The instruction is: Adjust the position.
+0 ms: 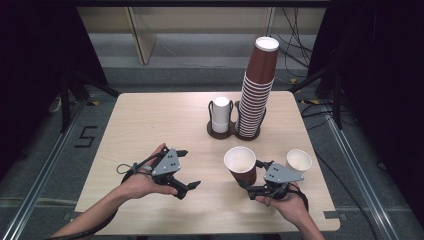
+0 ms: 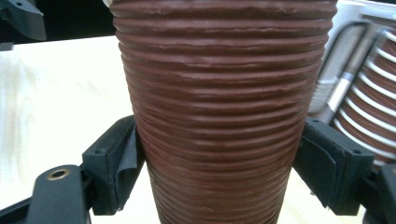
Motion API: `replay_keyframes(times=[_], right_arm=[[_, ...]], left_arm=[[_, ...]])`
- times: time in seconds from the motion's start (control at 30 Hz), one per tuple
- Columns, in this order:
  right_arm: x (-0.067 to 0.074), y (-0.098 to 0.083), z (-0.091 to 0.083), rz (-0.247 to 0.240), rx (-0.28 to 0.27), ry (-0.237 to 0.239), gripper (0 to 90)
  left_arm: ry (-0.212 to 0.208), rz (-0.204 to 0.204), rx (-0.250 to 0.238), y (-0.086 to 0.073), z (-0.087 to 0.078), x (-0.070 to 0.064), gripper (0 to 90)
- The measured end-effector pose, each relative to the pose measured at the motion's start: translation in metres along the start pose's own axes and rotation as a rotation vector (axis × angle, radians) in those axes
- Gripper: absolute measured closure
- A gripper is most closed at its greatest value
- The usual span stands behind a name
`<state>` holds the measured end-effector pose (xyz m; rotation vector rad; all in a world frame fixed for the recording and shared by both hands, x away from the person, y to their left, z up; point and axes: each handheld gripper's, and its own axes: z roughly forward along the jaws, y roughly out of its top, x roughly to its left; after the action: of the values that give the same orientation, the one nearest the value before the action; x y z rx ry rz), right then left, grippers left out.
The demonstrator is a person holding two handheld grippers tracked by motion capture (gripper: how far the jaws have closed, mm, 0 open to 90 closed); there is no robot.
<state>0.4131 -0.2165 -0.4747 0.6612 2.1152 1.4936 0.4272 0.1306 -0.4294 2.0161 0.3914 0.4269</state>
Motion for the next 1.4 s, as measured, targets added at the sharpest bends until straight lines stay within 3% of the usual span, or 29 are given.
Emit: replay_keyframes(times=[0.07, 0.1, 0.2, 0.27, 0.37, 0.4, 0.47, 0.63, 0.67, 0.7, 0.73, 0.77, 0.8, 0.83, 0.87, 0.93, 0.97, 1.0, 1.1, 1.17, 1.23, 1.27, 1.3, 1.4], right_arm=[[-0.002, -0.004, -0.004, 0.018, 0.000, -0.012, 20.9], [-0.003, -0.006, -0.005, 0.017, -0.004, -0.021, 20.9], [-0.006, -0.008, -0.010, 0.033, 0.002, -0.040, 20.8], [-0.008, -0.007, -0.015, 0.026, -0.004, -0.063, 20.8], [-0.008, -0.009, -0.021, 0.050, -0.013, -0.088, 20.7], [-0.007, -0.010, -0.024, 0.078, -0.002, -0.085, 20.6], [-0.011, -0.013, -0.027, 0.044, -0.016, -0.104, 20.6], [-0.012, -0.018, -0.036, 0.084, -0.027, -0.126, 20.5], [-0.015, -0.019, -0.038, 0.058, -0.030, -0.149, 20.5], [-0.014, -0.020, -0.039, 0.085, -0.037, -0.151, 20.5], [-0.017, -0.020, -0.041, 0.070, -0.039, -0.162, 20.5], [-0.014, -0.021, -0.042, 0.134, -0.031, -0.152, 20.5], [-0.018, -0.021, -0.043, 0.094, -0.034, -0.166, 20.5], [-0.016, -0.022, -0.043, 0.141, -0.047, -0.161, 20.5], [-0.016, -0.022, -0.042, 0.153, -0.055, -0.163, 20.5], [-0.018, -0.022, -0.044, 0.132, -0.046, -0.186, 20.4], [-0.016, -0.022, -0.043, 0.155, -0.050, -0.185, 20.4], [-0.018, -0.021, -0.043, 0.125, -0.054, -0.190, 20.4], [-0.017, -0.018, -0.043, 0.117, -0.069, -0.205, 20.4], [-0.014, -0.017, -0.042, 0.149, -0.069, -0.179, 20.4], [-0.016, -0.017, -0.043, 0.120, -0.060, -0.197, 20.4], [-0.014, -0.018, -0.043, 0.149, -0.076, -0.204, 20.4], [-0.017, -0.018, -0.044, 0.123, -0.060, -0.202, 20.4], [-0.021, -0.024, -0.044, 0.137, -0.066, -0.211, 20.4]], left_arm=[[0.027, -0.015, -0.010, -0.005, -0.001, 0.000, 1.4], [0.032, -0.066, -0.010, -0.009, -0.002, -0.002, 1.4], [0.065, -0.060, -0.034, -0.016, -0.003, 0.001, 1.3], [0.096, -0.085, -0.035, -0.019, -0.006, -0.001, 1.3], [0.111, -0.102, -0.044, -0.026, -0.008, -0.003, 1.3], [0.112, -0.111, -0.053, -0.030, -0.007, -0.003, 1.3], [0.133, -0.129, -0.056, -0.035, -0.008, -0.004, 1.2], [0.187, -0.173, -0.079, -0.039, -0.008, -0.002, 1.1], [0.196, -0.182, -0.086, -0.039, -0.007, -0.002, 1.1], [0.203, -0.183, -0.087, -0.039, -0.007, -0.002, 1.1], [0.207, -0.183, -0.091, -0.039, -0.006, -0.003, 1.1], [0.207, -0.184, -0.097, -0.039, -0.005, -0.003, 1.1], [0.200, -0.185, -0.104, -0.039, -0.004, -0.004, 1.1], [0.207, -0.182, -0.090, -0.038, -0.004, -0.005, 1.1], [0.205, -0.184, -0.097, -0.038, -0.003, -0.005, 1.1], [0.204, -0.182, -0.091, -0.039, -0.003, -0.006, 0.9], [0.203, -0.183, -0.094, -0.040, -0.003, -0.007, 0.9], [0.202, -0.184, -0.095, -0.040, -0.003, -0.007, 0.9], [0.196, -0.180, -0.101, -0.042, -0.005, -0.008, 0.7], [0.205, -0.185, -0.101, -0.042, -0.007, -0.007, 0.6], [0.215, -0.194, -0.113, -0.041, -0.008, -0.003, 0.6], [0.221, -0.198, -0.114, -0.041, -0.007, -0.002, 0.6], [0.231, -0.200, -0.104, -0.041, -0.008, -0.001, 0.6], [0.240, -0.203, -0.117, -0.040, -0.006, 0.002, 0.6]])
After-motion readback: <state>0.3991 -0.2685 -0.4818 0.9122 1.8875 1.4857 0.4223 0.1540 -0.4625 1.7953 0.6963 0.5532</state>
